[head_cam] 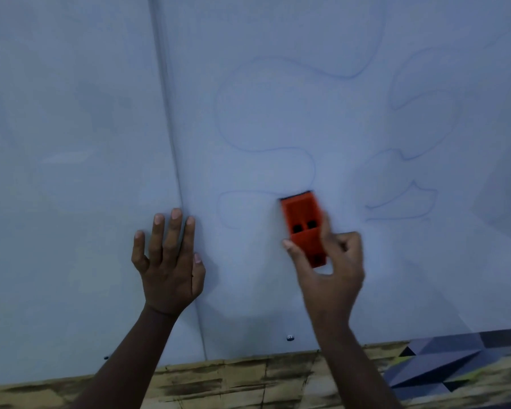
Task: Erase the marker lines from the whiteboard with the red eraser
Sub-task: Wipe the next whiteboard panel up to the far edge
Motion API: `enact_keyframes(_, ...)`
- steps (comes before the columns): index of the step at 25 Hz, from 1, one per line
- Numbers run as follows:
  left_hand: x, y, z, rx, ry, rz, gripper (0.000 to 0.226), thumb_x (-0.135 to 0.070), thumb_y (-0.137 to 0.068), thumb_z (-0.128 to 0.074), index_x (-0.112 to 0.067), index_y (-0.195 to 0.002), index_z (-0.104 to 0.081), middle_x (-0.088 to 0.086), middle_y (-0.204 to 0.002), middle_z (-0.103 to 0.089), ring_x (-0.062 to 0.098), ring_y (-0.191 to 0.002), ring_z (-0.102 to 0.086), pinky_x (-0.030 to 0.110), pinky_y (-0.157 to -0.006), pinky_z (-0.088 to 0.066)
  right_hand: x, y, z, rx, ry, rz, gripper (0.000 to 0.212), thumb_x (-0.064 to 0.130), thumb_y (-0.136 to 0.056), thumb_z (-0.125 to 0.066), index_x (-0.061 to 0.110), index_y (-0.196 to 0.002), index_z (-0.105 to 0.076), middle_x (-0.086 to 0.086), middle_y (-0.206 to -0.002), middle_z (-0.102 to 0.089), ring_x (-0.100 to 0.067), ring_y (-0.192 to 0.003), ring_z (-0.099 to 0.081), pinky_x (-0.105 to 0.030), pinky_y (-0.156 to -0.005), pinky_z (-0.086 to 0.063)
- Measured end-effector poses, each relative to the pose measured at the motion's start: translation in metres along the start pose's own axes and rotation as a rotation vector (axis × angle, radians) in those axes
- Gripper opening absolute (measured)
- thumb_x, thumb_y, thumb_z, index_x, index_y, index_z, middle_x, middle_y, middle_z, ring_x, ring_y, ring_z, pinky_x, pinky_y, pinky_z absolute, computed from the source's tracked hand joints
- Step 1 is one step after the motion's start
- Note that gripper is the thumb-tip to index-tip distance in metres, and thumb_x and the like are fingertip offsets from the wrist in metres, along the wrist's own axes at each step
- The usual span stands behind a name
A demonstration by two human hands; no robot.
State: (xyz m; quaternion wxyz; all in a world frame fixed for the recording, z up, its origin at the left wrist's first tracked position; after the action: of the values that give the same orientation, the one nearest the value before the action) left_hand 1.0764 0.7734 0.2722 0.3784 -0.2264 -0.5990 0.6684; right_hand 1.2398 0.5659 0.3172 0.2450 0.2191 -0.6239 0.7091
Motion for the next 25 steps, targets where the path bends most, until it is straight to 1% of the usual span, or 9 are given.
enact_keyframes(2,0.0,0.002,0.0,-0.005,-0.001,-0.006,0.067,-0.026,-0.103,-0.036,-0.009,-0.168,-0.027,0.008,-0.178,-0.015,0.029,-0.165,-0.013,0.051,-0.132,-0.007,-0.018,-0.02,0.021,-0.121,-0.11,-0.136,0.069,0.044,-0.082,-0.081,0.021,-0.143,-0.059,-0.007,-0.096,-0.049,-0.017,-0.082,-0.061,-0.025,-0.073,-0.054)
enact_keyframes(4,0.001,0.003,-0.001,-0.012,-0.011,-0.007,0.067,-0.027,-0.104,-0.037,-0.008,-0.167,-0.028,0.009,-0.178,-0.017,0.03,-0.165,-0.014,0.052,-0.132,-0.008,-0.042,-0.032,0.042,-0.265,-0.214,-0.332,0.063,0.04,-0.086,-0.079,0.026,-0.143,-0.055,-0.014,-0.105,-0.057,0.0,-0.085,-0.064,-0.017,-0.074,-0.056)
enact_keyframes(7,-0.001,0.0,-0.002,-0.014,-0.012,-0.006,0.067,-0.027,-0.103,-0.039,-0.008,-0.167,-0.03,0.01,-0.177,-0.018,0.031,-0.165,-0.016,0.053,-0.131,-0.01,-0.072,-0.048,0.069,-0.379,-0.329,-0.528,0.059,0.038,-0.088,-0.079,0.029,-0.142,-0.057,0.007,-0.107,-0.071,0.006,-0.088,-0.065,-0.038,-0.094,-0.06)
enact_keyframes(9,0.0,-0.003,0.001,-0.006,-0.011,-0.008,0.067,-0.027,-0.104,-0.041,-0.008,-0.167,-0.03,0.009,-0.177,-0.019,0.03,-0.164,-0.016,0.052,-0.131,-0.01,-0.074,-0.067,0.08,-0.362,-0.419,-0.575,0.05,0.042,-0.086,-0.081,0.037,-0.133,-0.065,0.019,-0.093,-0.074,0.001,-0.09,-0.068,-0.049,-0.097,-0.058)
enact_keyframes(13,-0.004,-0.011,0.018,-0.003,0.081,0.05,0.061,-0.025,-0.105,-0.042,-0.013,-0.165,-0.036,0.009,-0.171,-0.031,0.026,-0.16,-0.025,0.046,-0.126,-0.016,-0.071,-0.095,0.087,-0.376,-0.397,-0.527,0.047,0.057,-0.082,-0.08,0.038,-0.124,-0.072,0.018,-0.072,-0.062,-0.004,-0.082,-0.062,-0.049,-0.094,-0.059)
enact_keyframes(15,0.005,-0.033,0.028,-0.041,0.105,0.062,0.058,-0.023,-0.104,-0.044,-0.01,-0.161,-0.042,0.012,-0.164,-0.039,0.029,-0.154,-0.034,0.043,-0.121,-0.019,-0.061,-0.093,0.079,-0.375,-0.35,-0.473,0.051,0.058,-0.083,-0.079,0.033,-0.127,-0.071,0.011,-0.073,-0.058,-0.004,-0.074,-0.055,-0.034,-0.084,-0.055)
enact_keyframes(18,0.026,-0.071,0.026,-0.089,0.059,0.083,0.059,-0.021,-0.105,-0.044,-0.001,-0.161,-0.039,0.018,-0.168,-0.036,0.028,-0.162,-0.025,0.049,-0.119,-0.021,-0.036,-0.078,0.052,-0.307,-0.227,-0.343,0.062,0.045,-0.087,-0.079,0.02,-0.141,-0.062,-0.017,-0.095,-0.057,-0.001,-0.074,-0.056,-0.014,-0.072,-0.051)
enact_keyframes(21,0.028,-0.075,0.018,-0.093,0.001,0.086,0.061,-0.022,-0.107,-0.041,0.0,-0.164,-0.033,0.015,-0.175,-0.026,0.031,-0.164,-0.02,0.056,-0.118,-0.022,-0.001,-0.049,0.019,-0.227,-0.189,-0.214,0.071,0.048,-0.084,-0.077,0.021,-0.146,-0.056,-0.006,-0.094,-0.047,-0.005,-0.078,-0.059,-0.026,-0.067,-0.057)
enact_keyframes(25,0.027,-0.071,0.014,-0.081,-0.021,0.084,0.06,-0.022,-0.108,-0.041,0.001,-0.163,-0.035,0.016,-0.174,-0.028,0.033,-0.163,-0.023,0.057,-0.119,-0.023,0.048,-0.017,-0.027,-0.063,-0.068,0.028,0.068,0.053,-0.084,-0.077,0.029,-0.144,-0.056,0.002,-0.092,-0.041,-0.02,-0.078,-0.054,-0.042,-0.07,-0.055)
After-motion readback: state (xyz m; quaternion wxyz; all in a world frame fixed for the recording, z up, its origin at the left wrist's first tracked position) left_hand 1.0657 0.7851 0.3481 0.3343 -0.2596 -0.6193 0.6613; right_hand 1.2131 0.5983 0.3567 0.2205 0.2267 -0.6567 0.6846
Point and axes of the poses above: each hand's wrist, its own y-axis away from the middle knuckle, its own z-axis out of the back of the hand, x = y × z, the point moved 2 cm from there along -y, towards the middle knuckle
